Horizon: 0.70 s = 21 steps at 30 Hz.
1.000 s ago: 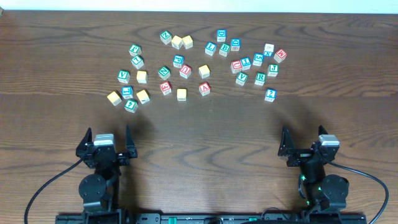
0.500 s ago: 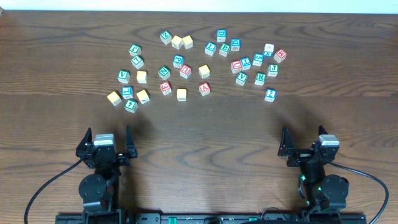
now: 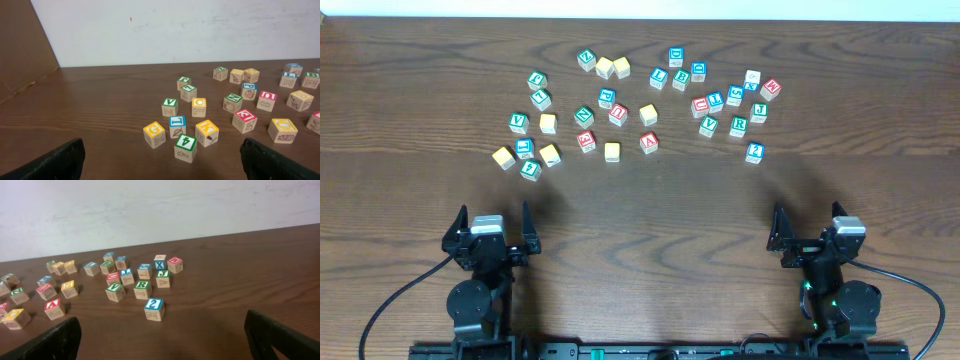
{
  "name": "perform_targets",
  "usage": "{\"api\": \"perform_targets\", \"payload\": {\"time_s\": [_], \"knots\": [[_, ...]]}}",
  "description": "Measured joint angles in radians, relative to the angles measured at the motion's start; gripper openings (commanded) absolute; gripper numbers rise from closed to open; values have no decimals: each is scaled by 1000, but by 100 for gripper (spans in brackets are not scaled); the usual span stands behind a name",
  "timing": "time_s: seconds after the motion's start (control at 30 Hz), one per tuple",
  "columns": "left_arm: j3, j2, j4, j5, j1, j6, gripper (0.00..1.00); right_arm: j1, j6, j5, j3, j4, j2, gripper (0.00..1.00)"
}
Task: Spell out CORL
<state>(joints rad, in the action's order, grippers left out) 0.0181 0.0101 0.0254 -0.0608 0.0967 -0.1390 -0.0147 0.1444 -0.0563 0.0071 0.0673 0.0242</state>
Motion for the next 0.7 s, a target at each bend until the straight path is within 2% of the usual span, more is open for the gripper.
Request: {"api": "perform_targets", "payload": {"time_s": [0.4, 0.7], "knots": [[10, 16, 12, 0, 0, 0, 98, 0, 0, 0, 0, 0, 0, 99], [98, 216, 30, -5, 0, 0, 98, 0, 0, 0, 0, 1, 0, 99]]}}
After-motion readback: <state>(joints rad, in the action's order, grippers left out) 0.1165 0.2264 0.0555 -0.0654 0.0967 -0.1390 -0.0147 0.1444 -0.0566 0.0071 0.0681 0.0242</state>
